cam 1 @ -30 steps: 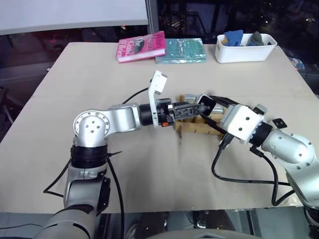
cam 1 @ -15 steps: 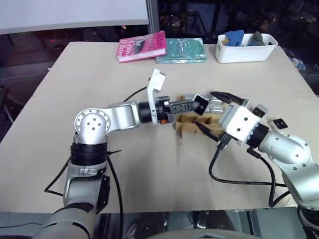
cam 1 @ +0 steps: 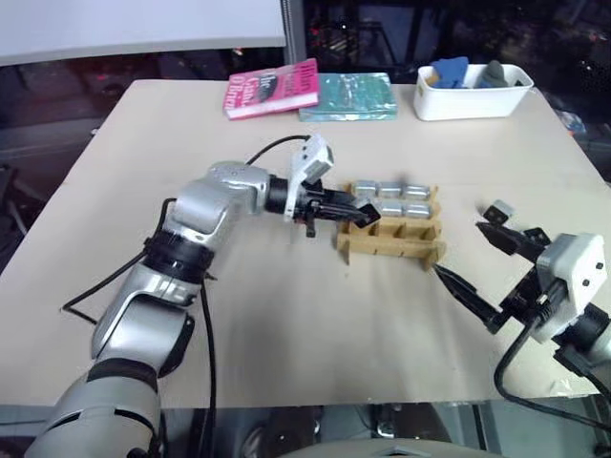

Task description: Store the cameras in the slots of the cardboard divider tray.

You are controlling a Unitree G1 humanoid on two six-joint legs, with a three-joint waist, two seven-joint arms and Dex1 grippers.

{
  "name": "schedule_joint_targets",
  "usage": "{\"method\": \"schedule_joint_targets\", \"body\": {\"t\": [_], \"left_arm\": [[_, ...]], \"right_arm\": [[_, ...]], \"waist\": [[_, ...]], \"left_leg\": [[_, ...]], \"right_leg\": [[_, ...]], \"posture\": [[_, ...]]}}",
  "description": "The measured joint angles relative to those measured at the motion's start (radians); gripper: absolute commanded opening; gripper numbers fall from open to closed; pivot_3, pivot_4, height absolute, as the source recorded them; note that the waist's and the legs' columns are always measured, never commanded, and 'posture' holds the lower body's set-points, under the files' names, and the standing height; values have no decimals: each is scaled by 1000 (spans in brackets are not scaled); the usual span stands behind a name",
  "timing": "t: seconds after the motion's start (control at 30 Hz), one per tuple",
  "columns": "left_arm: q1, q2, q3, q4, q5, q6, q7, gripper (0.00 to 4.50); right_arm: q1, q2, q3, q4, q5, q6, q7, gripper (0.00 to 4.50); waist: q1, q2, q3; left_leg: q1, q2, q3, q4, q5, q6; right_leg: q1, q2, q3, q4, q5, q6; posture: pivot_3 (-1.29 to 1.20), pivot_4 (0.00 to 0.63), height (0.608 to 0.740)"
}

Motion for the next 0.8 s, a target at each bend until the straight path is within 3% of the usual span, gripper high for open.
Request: {"method": "schedule_joint_targets", "body": {"t": [0.27, 0.63, 0.67, 0.77, 0.8], "left_arm": [[-108, -114, -54, 345, 245, -360, -150, 710], [-185, -179, -34, 542, 377, -498, -193, 710], [-185, -183, -29, 546, 383, -498, -194, 1741], [-187, -196, -1, 556, 385, -486, -201, 2957], [-190, -205, 21, 555, 382, -478, -206, 3578]], "right_arm": [[247, -143, 57, -3, 20, -302, -147, 4500], [354, -268, 100, -6, -1, -484, -288, 4500], [355, -273, 103, -6, -3, -487, -293, 4500], [346, -291, 123, -6, -4, -491, -318, 4500], [341, -296, 125, -6, -3, -491, -327, 4500]], "waist": [[-3, -2, 1], [-2, -3, 2], [-2, -3, 2], [-2, -4, 2], [-2, -4, 2]], "left_leg": [[-2, 1, 1, 0, -1, 1], [-2, 1, 1, 1, -1, 1], [-2, 1, 1, 1, -1, 1], [-2, 1, 1, 2, -1, 1], [-2, 1, 1, 2, -1, 1]], "right_leg": [[-2, 1, 2, 0, 0, 0], [-2, 0, 2, 0, 0, 1], [-2, 0, 2, 0, 0, 1], [-2, 0, 1, 1, 0, 1], [-2, 0, 1, 0, 0, 1]], "posture": [[0, 150, 740], [0, 150, 740], [0, 150, 740], [0, 150, 740], [0, 150, 740]]}}
